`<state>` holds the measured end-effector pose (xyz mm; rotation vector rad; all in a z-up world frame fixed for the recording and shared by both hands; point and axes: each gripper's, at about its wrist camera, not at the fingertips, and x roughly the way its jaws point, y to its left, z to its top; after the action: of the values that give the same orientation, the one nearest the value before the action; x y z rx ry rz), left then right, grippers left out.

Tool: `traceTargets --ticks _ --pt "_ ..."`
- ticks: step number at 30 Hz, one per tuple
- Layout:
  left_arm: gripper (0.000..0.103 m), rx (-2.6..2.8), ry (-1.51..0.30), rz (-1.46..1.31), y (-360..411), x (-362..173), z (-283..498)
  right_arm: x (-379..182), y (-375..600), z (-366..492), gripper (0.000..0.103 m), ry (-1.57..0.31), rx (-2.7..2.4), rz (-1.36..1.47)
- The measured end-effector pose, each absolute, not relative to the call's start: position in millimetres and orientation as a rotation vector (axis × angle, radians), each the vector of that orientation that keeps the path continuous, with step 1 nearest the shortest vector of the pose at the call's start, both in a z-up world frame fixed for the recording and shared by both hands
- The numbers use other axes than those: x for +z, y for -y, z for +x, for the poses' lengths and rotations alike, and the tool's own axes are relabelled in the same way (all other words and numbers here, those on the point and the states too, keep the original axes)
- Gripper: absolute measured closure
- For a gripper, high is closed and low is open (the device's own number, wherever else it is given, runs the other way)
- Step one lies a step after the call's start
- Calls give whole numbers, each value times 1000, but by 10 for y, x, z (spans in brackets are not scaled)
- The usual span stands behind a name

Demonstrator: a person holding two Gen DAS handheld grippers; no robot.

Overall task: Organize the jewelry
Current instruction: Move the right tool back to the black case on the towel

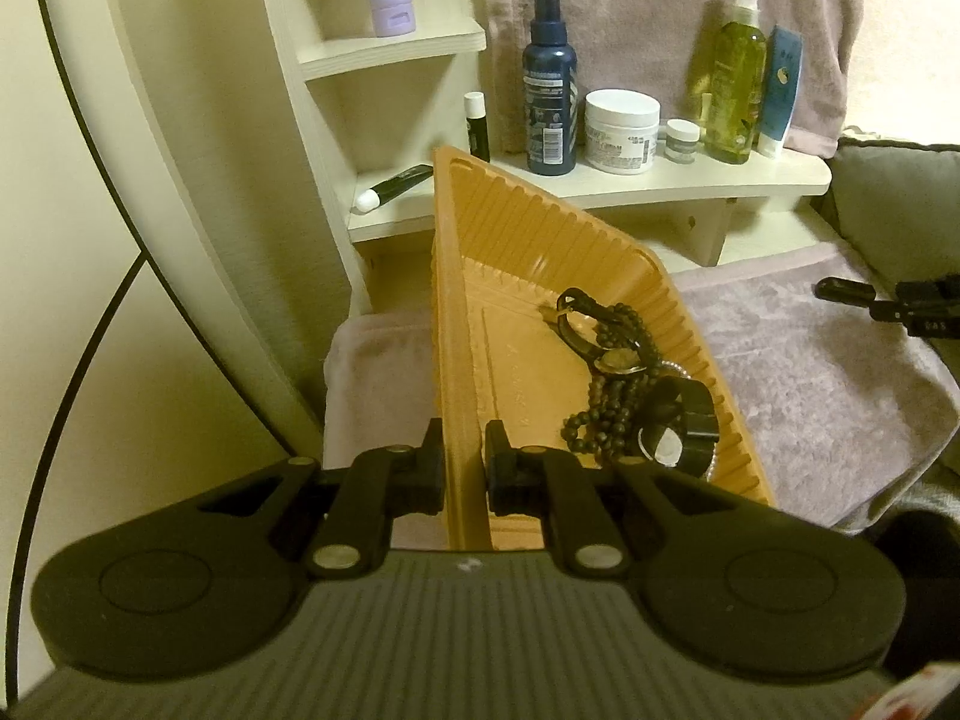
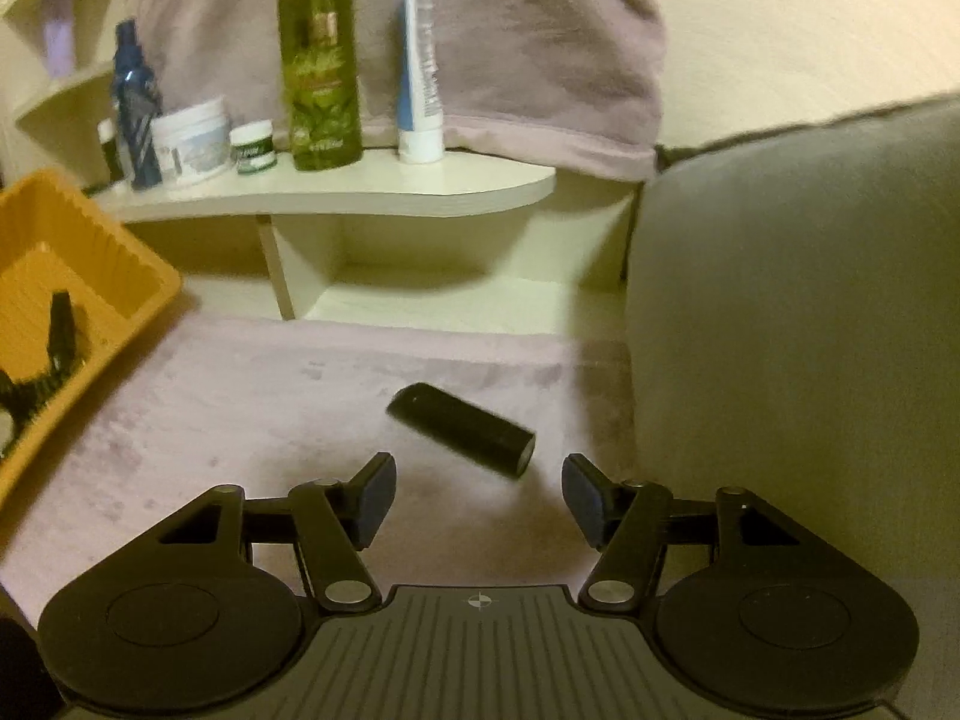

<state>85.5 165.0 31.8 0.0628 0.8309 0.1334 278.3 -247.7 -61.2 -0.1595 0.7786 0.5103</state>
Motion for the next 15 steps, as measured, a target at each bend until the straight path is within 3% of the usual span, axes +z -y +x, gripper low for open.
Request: traceTargets --ticks 12,15 --pt "92 139 -837 64 -1640 315 872 -840 2214 3134 43 -789 650 -399" --pt "92 138 -837 65 -1642 314 871 -833 2208 3173 57 -810 662 -384"
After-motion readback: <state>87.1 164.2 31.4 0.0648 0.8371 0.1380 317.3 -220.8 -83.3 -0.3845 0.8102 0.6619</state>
